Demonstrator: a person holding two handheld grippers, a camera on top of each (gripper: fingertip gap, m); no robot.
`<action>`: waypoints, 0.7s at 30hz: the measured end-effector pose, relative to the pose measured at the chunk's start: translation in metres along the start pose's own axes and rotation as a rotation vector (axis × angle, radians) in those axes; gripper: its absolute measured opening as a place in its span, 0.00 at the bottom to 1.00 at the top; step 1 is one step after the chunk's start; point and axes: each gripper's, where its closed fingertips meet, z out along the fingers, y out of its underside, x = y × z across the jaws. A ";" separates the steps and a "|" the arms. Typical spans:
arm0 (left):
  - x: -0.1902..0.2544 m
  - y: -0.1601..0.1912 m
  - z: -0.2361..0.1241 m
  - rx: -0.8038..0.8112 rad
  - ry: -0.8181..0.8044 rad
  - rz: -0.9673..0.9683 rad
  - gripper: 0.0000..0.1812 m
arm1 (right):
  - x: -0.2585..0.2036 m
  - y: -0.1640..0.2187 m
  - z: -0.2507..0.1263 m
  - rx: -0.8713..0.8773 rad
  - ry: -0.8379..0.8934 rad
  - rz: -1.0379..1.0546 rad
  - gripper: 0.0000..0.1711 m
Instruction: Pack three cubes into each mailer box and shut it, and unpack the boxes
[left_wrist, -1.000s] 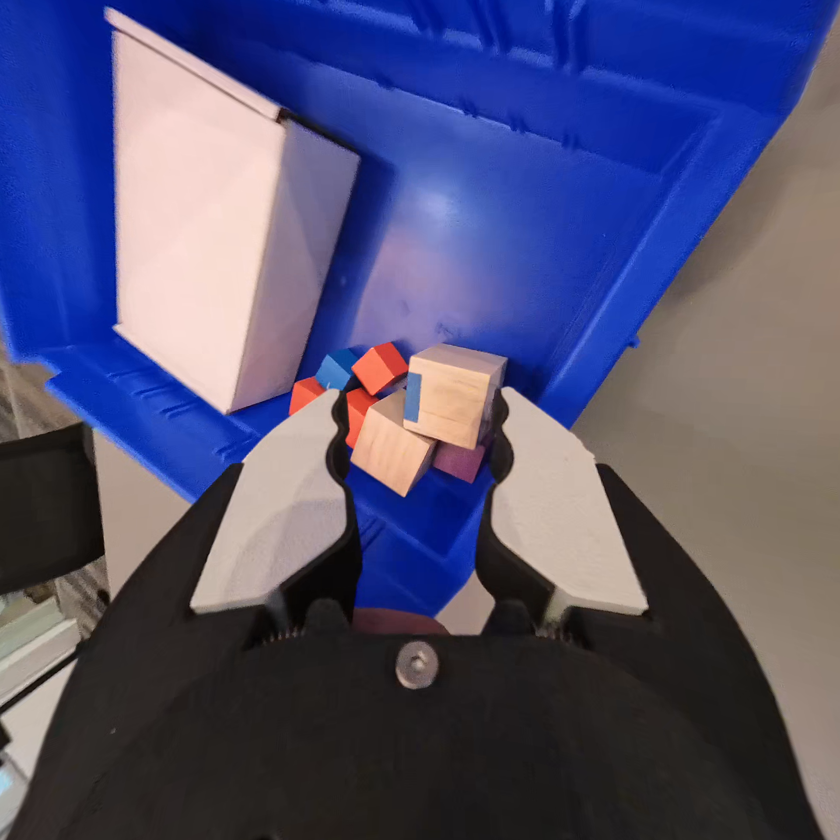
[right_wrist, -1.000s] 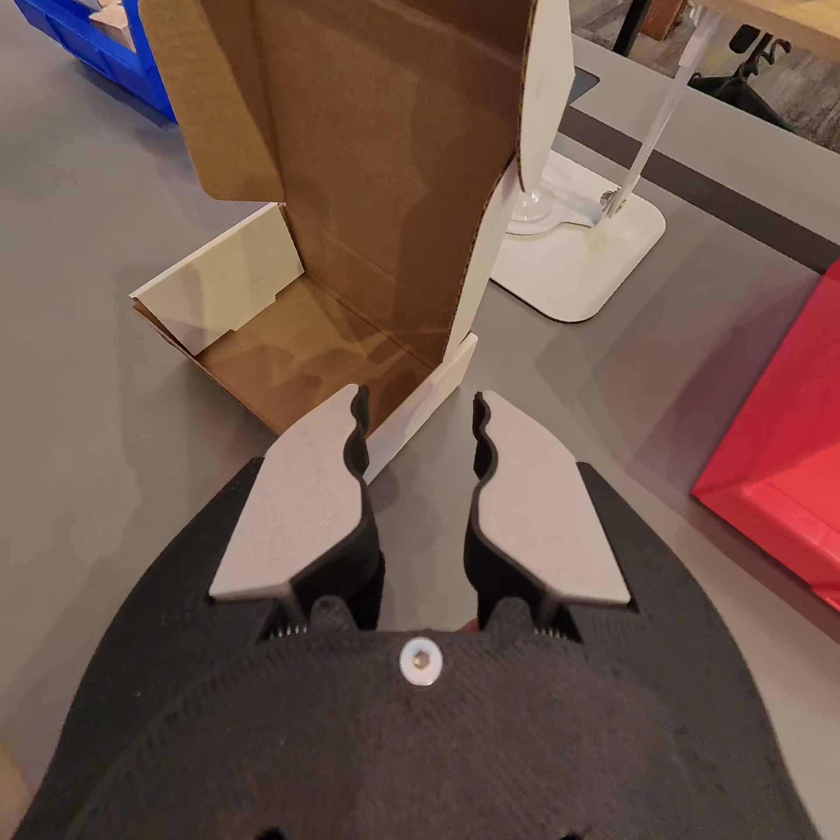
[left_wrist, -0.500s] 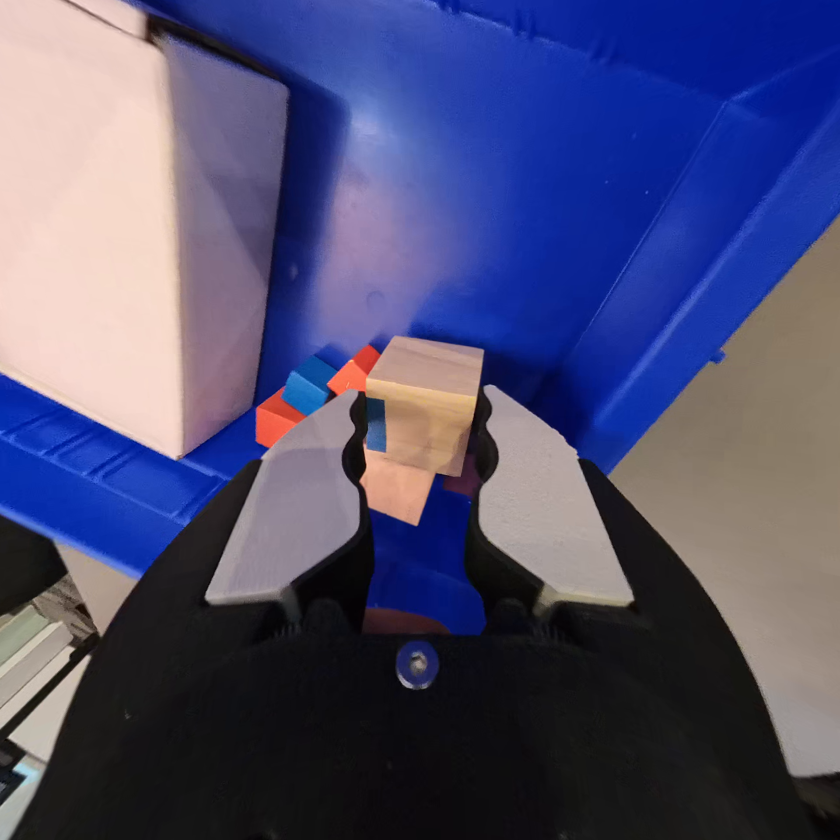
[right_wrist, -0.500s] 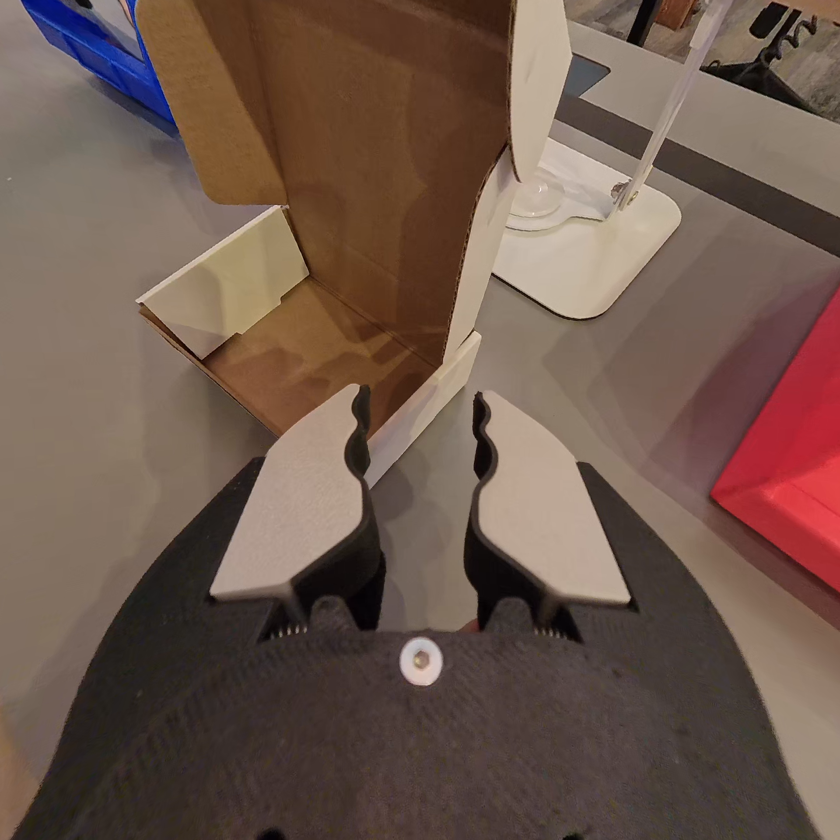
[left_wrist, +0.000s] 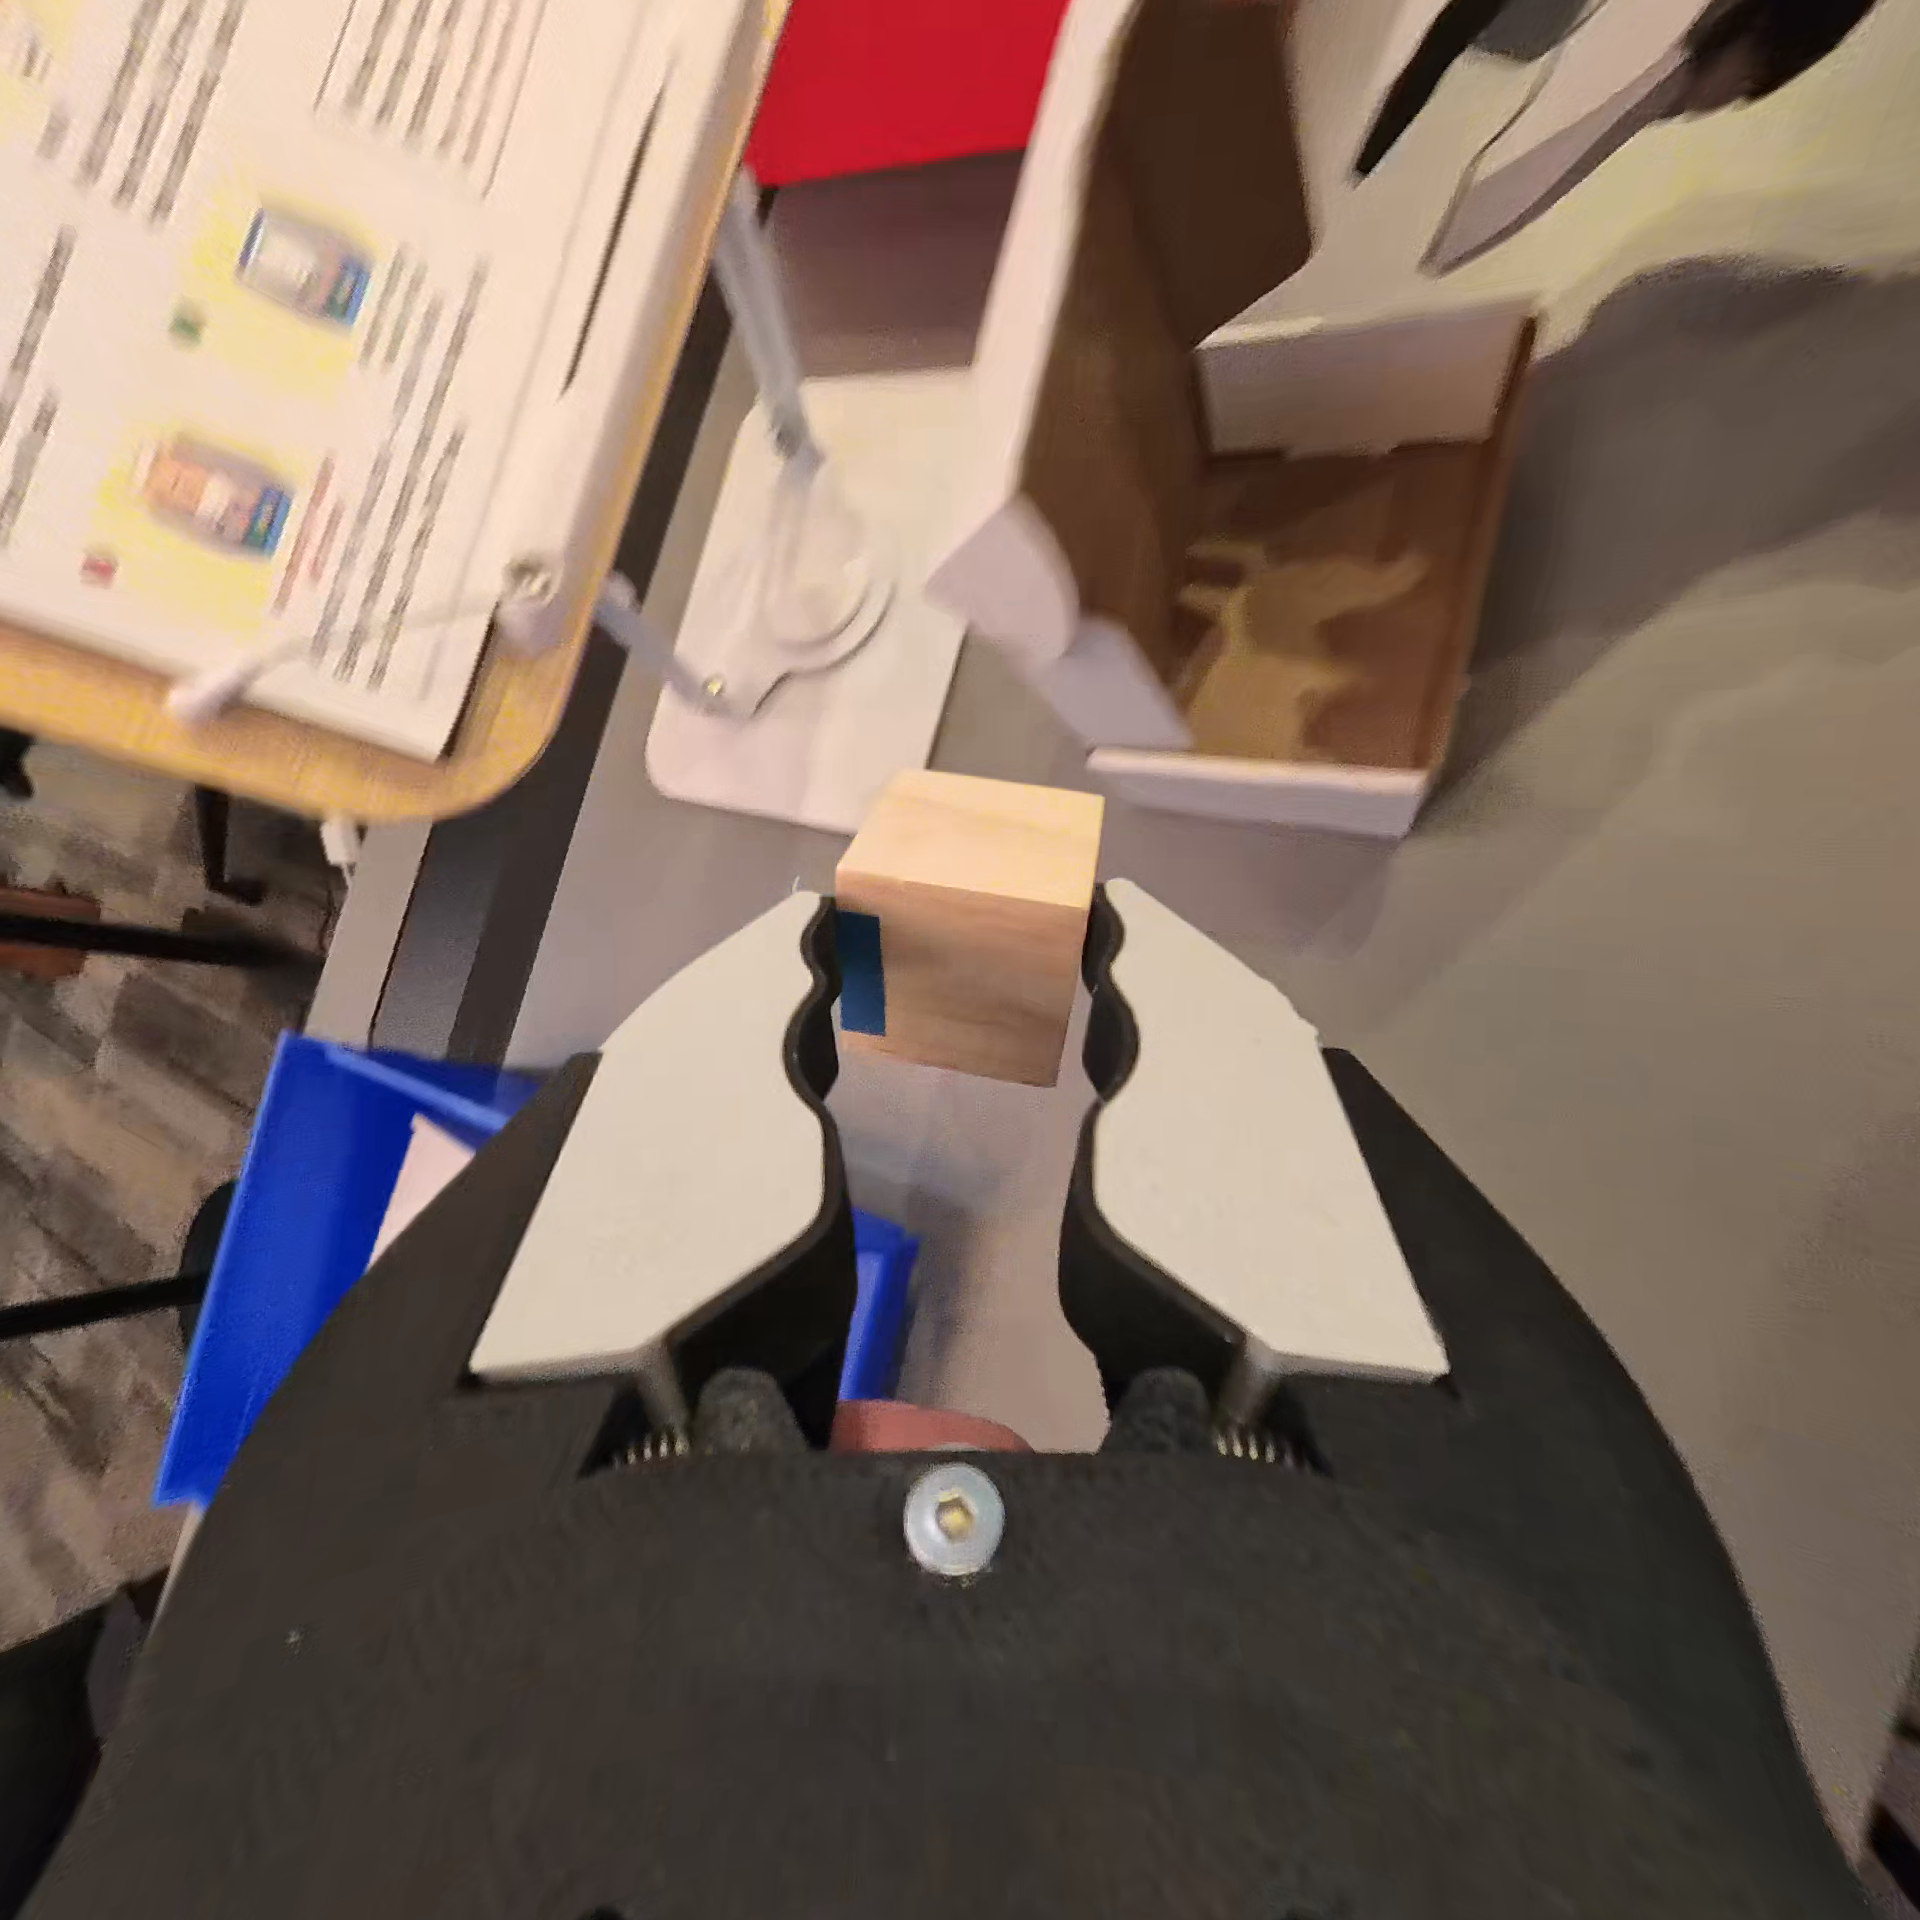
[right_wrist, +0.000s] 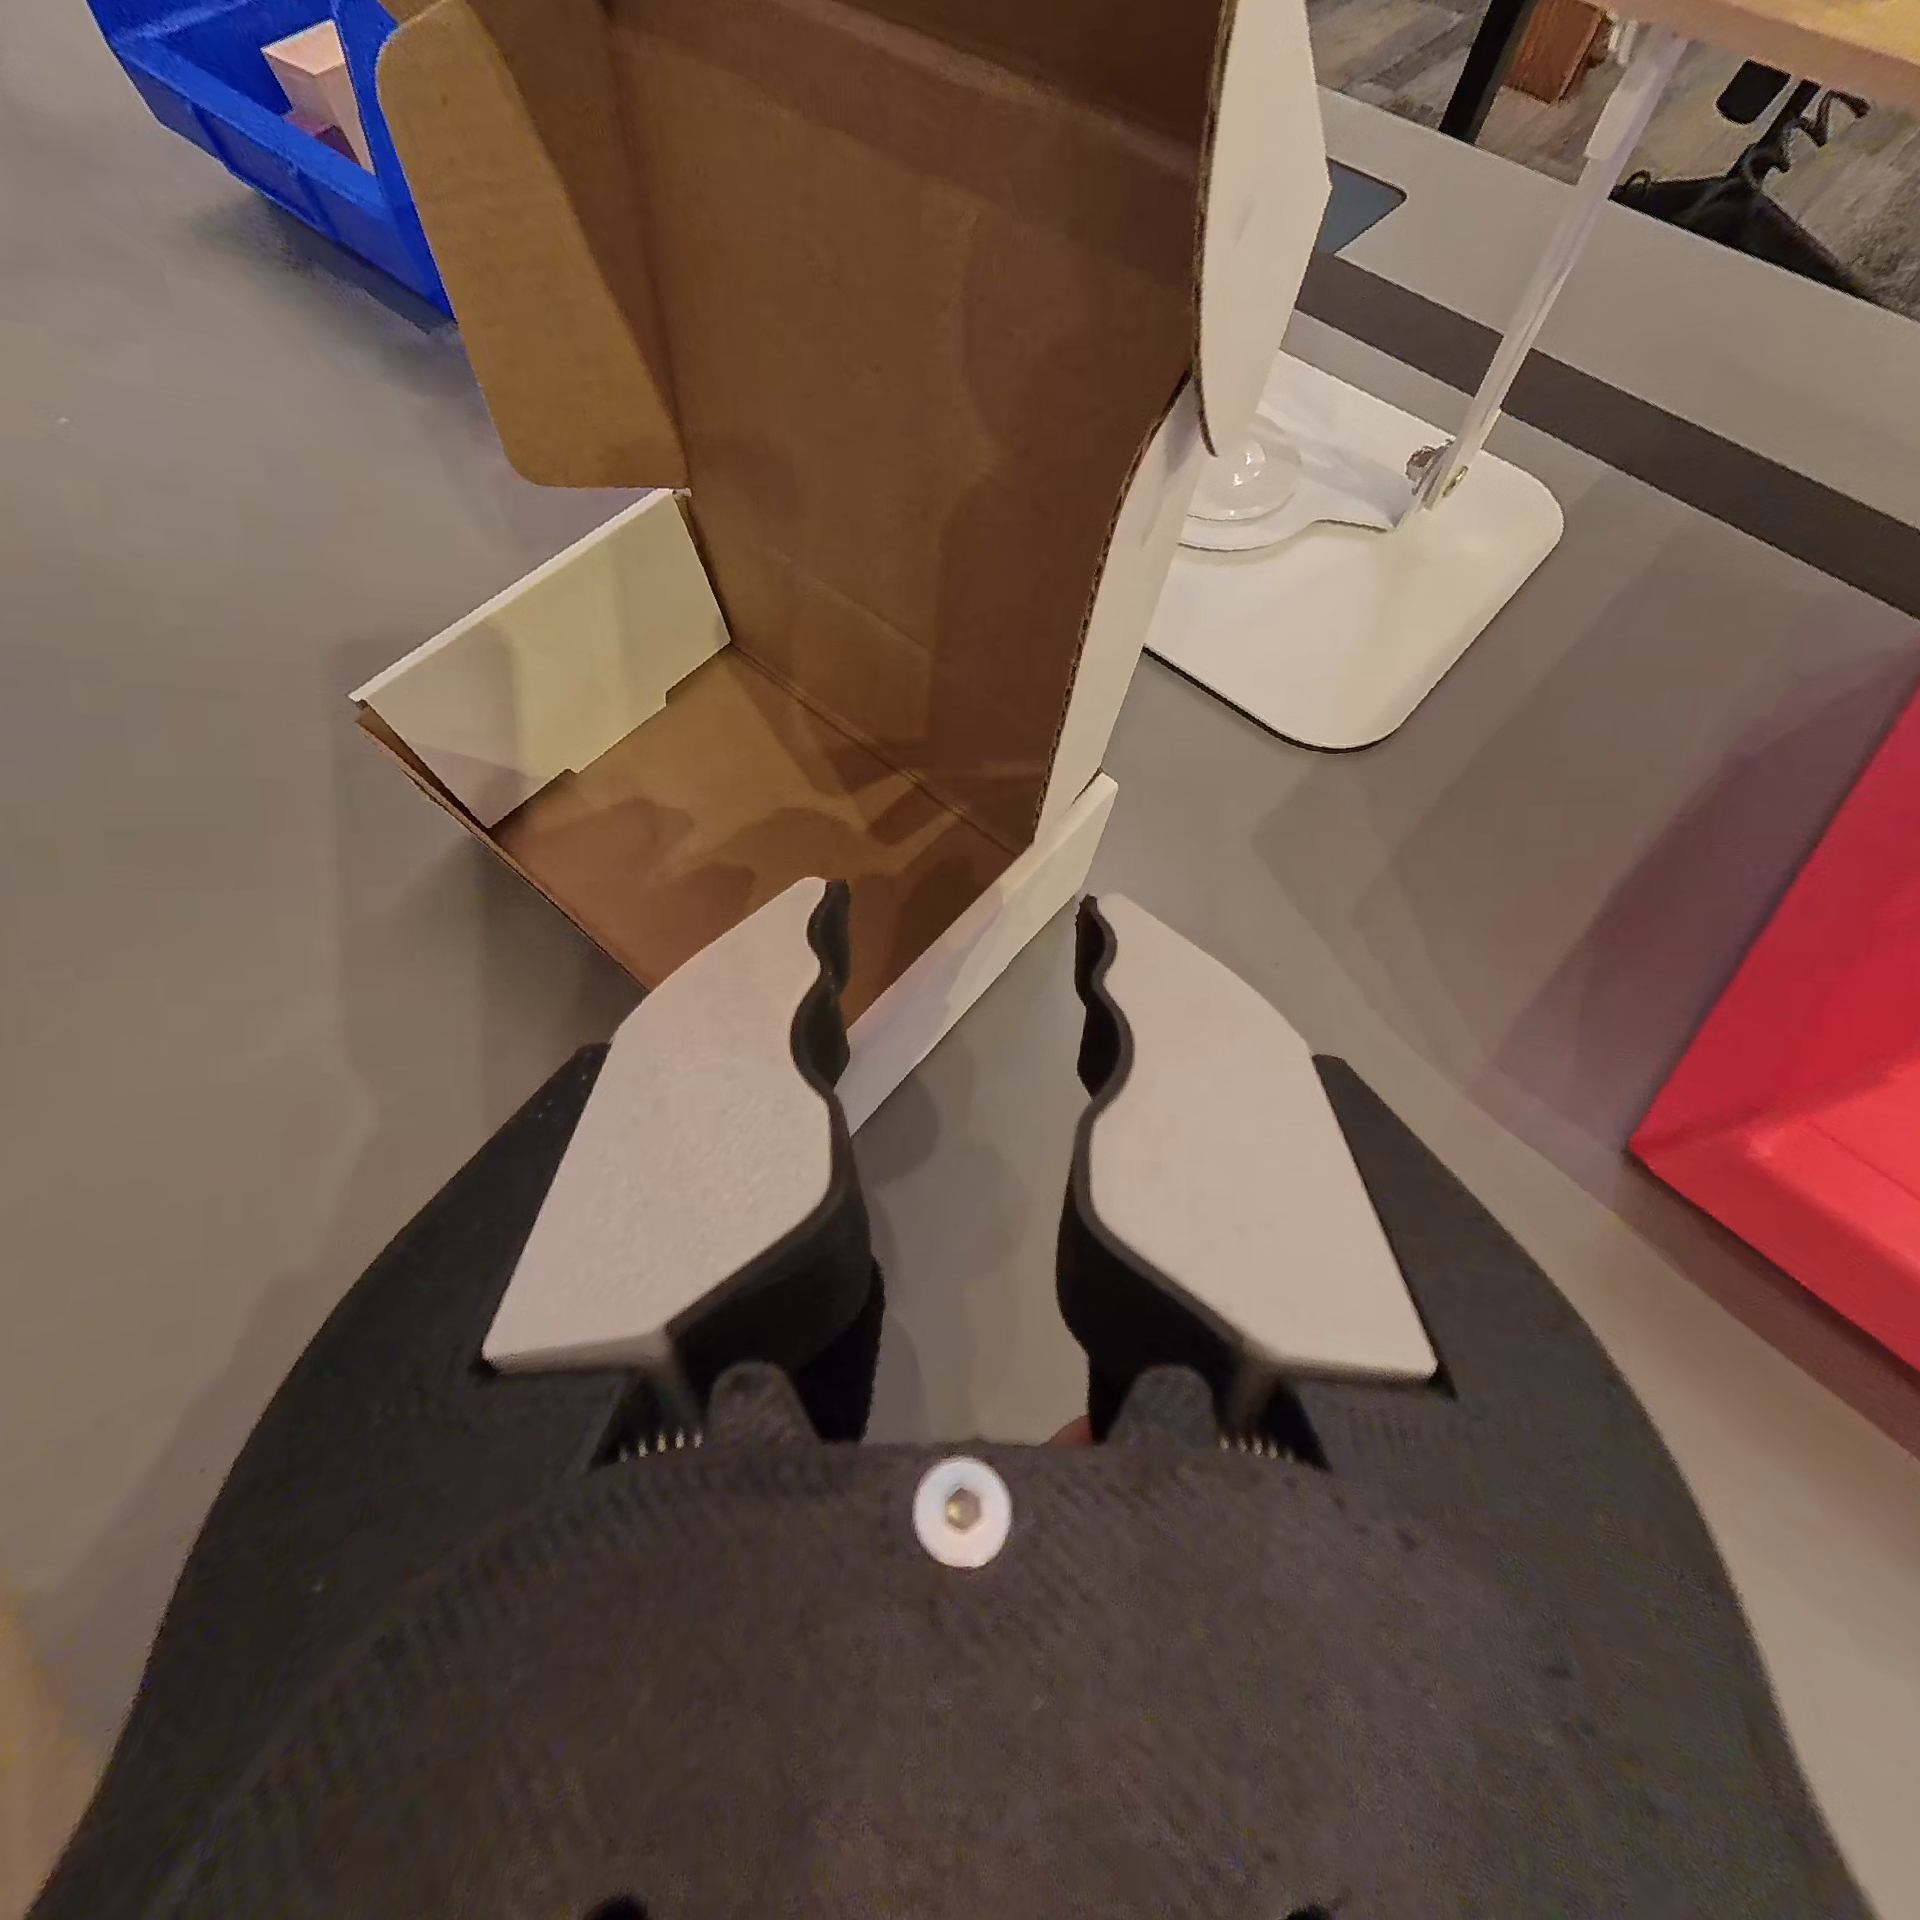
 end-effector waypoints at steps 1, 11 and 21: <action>0.017 -0.016 0.004 0.018 0.026 0.008 0.25 | 0.001 0.000 0.000 0.000 0.002 -0.001 0.24; 0.093 -0.037 0.109 -0.150 0.126 -0.023 0.25 | 0.001 0.003 -0.002 -0.007 -0.004 -0.001 0.24; 0.101 0.007 0.155 -0.520 0.172 0.113 0.25 | 0.000 0.003 -0.001 -0.009 -0.013 0.007 0.24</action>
